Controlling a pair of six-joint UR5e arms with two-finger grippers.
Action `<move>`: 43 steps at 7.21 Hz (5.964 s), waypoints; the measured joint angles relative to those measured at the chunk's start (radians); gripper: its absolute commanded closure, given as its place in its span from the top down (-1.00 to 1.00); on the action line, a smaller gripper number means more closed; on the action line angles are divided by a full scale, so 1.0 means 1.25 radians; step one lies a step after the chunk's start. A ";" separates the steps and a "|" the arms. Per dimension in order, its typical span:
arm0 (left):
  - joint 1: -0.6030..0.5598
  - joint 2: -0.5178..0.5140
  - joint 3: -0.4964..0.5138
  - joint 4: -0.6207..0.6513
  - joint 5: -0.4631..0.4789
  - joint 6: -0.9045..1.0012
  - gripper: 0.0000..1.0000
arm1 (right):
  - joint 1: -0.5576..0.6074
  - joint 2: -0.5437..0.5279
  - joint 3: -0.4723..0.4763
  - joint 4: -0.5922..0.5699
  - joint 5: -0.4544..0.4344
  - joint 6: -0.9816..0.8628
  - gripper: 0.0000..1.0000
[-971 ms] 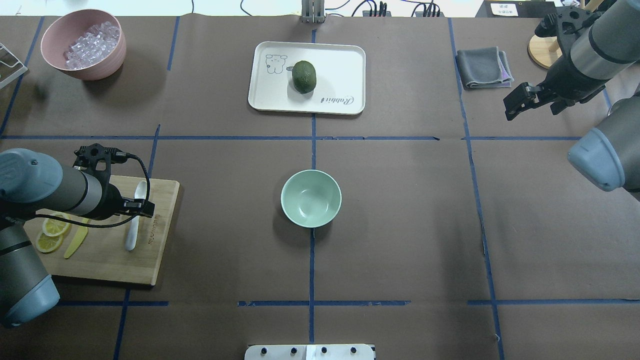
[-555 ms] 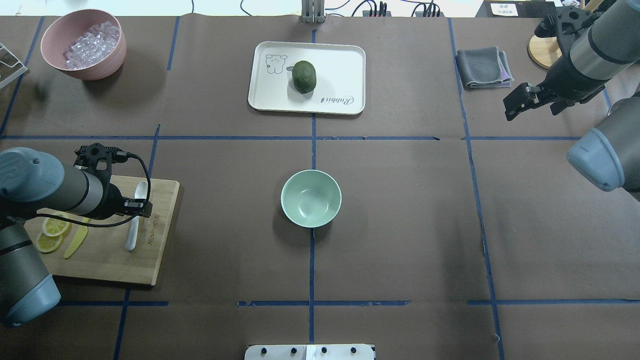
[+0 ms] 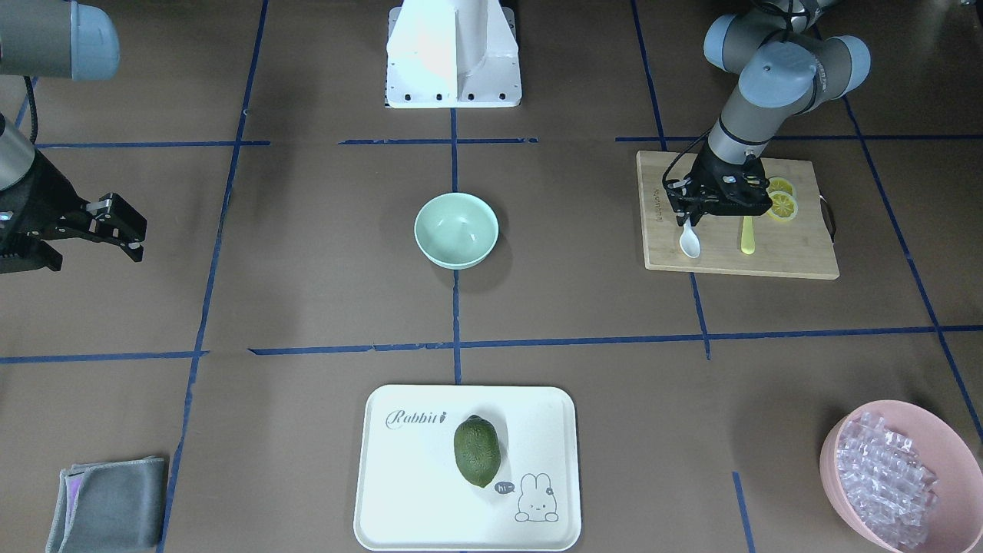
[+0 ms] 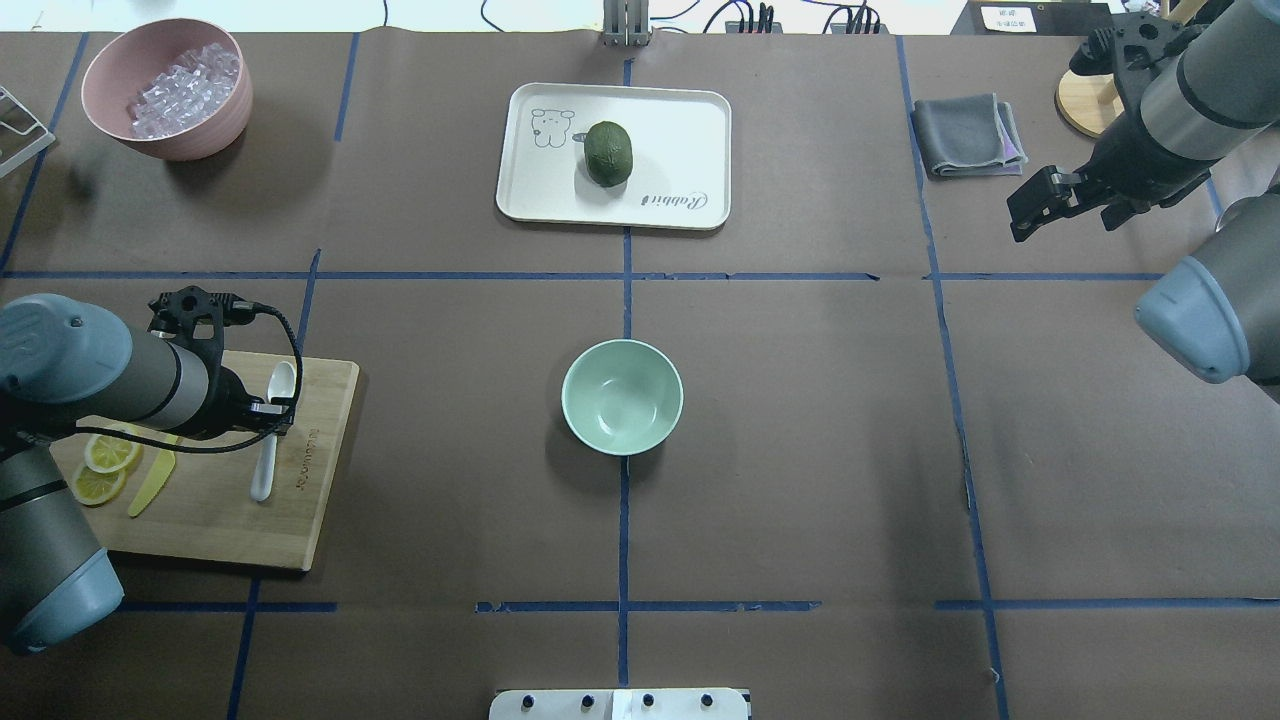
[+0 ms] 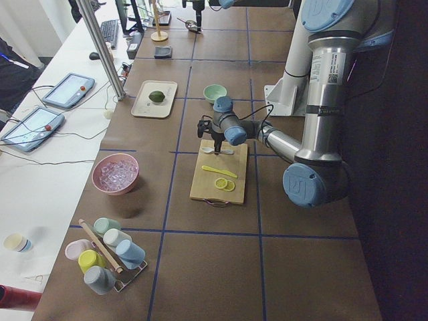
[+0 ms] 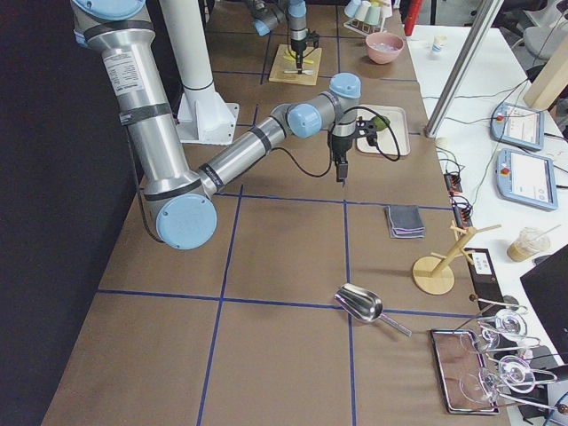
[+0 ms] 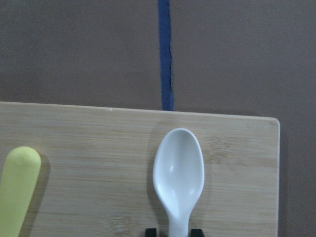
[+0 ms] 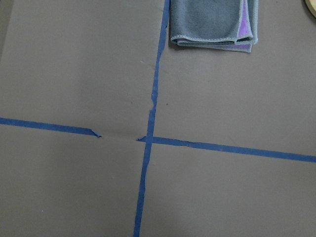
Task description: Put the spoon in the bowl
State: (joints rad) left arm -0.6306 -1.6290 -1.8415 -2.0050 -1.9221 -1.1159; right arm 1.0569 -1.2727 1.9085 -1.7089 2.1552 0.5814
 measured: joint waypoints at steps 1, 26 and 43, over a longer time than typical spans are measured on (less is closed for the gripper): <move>0.000 0.000 -0.002 0.004 -0.002 -0.003 -0.99 | 0.000 0.000 0.001 0.000 0.000 0.000 1.00; 0.006 -0.485 -0.020 0.480 -0.122 -0.128 1.00 | 0.028 -0.032 0.011 0.004 0.015 -0.023 1.00; -0.736 0.036 0.202 0.439 -0.361 1.011 1.00 | 0.433 -0.320 -0.173 0.185 0.214 -0.484 1.00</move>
State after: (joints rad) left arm -1.5506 -1.5838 -1.5885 -1.4566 -2.3729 0.1474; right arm 1.5980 -1.6721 1.6928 -1.4773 2.4224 -0.0231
